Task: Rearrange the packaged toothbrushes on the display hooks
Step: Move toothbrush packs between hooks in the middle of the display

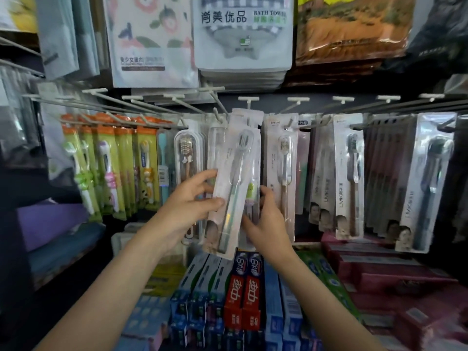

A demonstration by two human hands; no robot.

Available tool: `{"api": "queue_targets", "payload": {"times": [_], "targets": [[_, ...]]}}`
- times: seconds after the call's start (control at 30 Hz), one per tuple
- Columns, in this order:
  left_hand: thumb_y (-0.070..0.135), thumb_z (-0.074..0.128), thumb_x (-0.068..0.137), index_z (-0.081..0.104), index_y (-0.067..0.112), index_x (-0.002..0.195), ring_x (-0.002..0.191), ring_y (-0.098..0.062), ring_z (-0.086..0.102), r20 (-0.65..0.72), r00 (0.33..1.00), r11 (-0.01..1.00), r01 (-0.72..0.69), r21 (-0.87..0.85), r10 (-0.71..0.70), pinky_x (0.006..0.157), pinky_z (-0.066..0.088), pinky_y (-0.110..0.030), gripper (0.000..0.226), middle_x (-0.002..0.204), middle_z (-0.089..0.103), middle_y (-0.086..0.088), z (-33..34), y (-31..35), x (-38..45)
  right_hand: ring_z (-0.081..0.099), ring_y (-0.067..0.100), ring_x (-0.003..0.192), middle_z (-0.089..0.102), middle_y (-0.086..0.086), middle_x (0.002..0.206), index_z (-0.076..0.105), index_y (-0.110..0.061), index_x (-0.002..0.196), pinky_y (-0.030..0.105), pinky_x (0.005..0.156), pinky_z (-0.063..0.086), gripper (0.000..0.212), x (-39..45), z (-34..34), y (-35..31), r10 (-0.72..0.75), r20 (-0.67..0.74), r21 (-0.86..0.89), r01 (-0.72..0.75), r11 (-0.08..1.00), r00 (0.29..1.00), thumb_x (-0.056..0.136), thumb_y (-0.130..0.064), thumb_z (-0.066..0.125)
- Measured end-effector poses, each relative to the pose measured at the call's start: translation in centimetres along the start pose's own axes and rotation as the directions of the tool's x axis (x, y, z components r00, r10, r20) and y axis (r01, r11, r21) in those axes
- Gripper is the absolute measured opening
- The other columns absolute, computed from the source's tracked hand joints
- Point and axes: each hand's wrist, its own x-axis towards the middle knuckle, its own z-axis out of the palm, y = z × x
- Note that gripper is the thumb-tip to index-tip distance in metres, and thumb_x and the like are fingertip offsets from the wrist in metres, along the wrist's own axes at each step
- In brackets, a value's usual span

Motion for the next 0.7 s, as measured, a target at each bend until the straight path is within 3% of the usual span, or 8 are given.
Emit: {"api": "queue_targets", "payload": {"times": [0.13, 0.27, 0.37, 0.47, 0.57, 0.7], "targets": [[-0.001, 0.062, 0.083, 0.055, 0.034, 0.106, 0.097, -0.023, 0.062, 0.039, 0.999, 0.998, 0.013, -0.068, -0.01, 0.093, 0.047, -0.044, 0.043, 0.104, 0.065, -0.004, 0.4, 0.4, -0.4, 0.058, 0.007, 0.103, 0.059, -0.006, 0.11, 0.034, -0.013, 0.128, 0.024, 0.084, 0.046, 0.049, -0.3, -1.8, -0.3, -0.018, 0.057, 0.073, 0.014, 0.997, 0.998, 0.087, -0.009, 0.061], [-0.001, 0.061, 0.083, 0.055, 0.032, 0.107, 0.098, -0.026, 0.062, 0.054, 0.999, 0.998, 0.005, -0.065, -0.002, 0.089, 0.049, -0.044, 0.041, 0.106, 0.065, -0.006, 0.4, 0.4, -0.3, 0.054, -0.017, 0.087, 0.054, -0.019, 0.1, 0.033, -0.011, 0.129, 0.006, 0.074, 0.044, 0.049, 0.4, -2.9, -0.5, -0.049, 0.133, 0.087, 0.037, 0.996, 0.99, 0.088, -0.005, 0.059], [-0.004, 0.059, 0.084, 0.056, 0.032, 0.104, 0.09, -0.019, 0.063, 0.033, 0.999, 0.997, -0.02, -0.077, 0.022, 0.067, 0.053, -0.026, 0.041, 0.101, 0.066, -0.004, 0.0, 0.7, -0.6, 0.056, -0.007, 0.092, 0.054, -0.019, 0.102, 0.032, -0.013, 0.131, 0.018, 0.084, 0.049, 0.051, 0.4, -3.4, -0.6, -0.047, 0.167, 0.102, 0.03, 0.994, 0.985, 0.088, -0.008, 0.059], [-0.011, 0.054, 0.08, 0.059, 0.025, 0.103, 0.072, -0.011, 0.068, 0.086, 0.996, 0.972, 0.048, -0.229, -0.029, 0.055, 0.053, -0.02, 0.043, 0.084, 0.072, 0.0, -1.1, 1.6, -1.0, 0.058, 0.005, 0.097, 0.056, -0.012, 0.107, 0.034, -0.017, 0.13, 0.02, 0.083, 0.05, 0.05, 0.2, -4.0, -0.7, -0.044, 0.197, 0.13, 0.018, 0.991, 0.979, 0.088, -0.013, 0.061], [-0.013, 0.053, 0.077, 0.058, 0.025, 0.103, 0.067, -0.006, 0.068, 0.174, 0.984, 0.97, 0.083, -0.229, -0.043, 0.055, 0.053, -0.017, 0.046, 0.072, 0.072, 0.01, -2.0, 2.3, -1.1, 0.059, 0.01, 0.099, 0.056, -0.005, 0.109, 0.032, -0.018, 0.133, 0.019, 0.082, 0.05, 0.054, 0.4, -4.5, -0.7, -0.049, 0.2, 0.147, 0.02, 0.989, 0.979, 0.087, -0.014, 0.061], [-0.011, 0.055, 0.077, 0.056, 0.026, 0.108, 0.075, -0.007, 0.068, 0.115, 0.989, 0.981, 0.113, -0.155, -0.096, 0.064, 0.056, -0.02, 0.048, 0.079, 0.072, 0.012, -2.9, 1.9, -1.8, 0.058, 0.007, 0.098, 0.056, -0.009, 0.108, 0.032, -0.017, 0.133, 0.02, 0.085, 0.049, 0.055, 0.2, -4.6, -0.8, -0.078, 0.195, 0.154, 0.048, 0.987, 0.978, 0.087, -0.012, 0.061]]}}
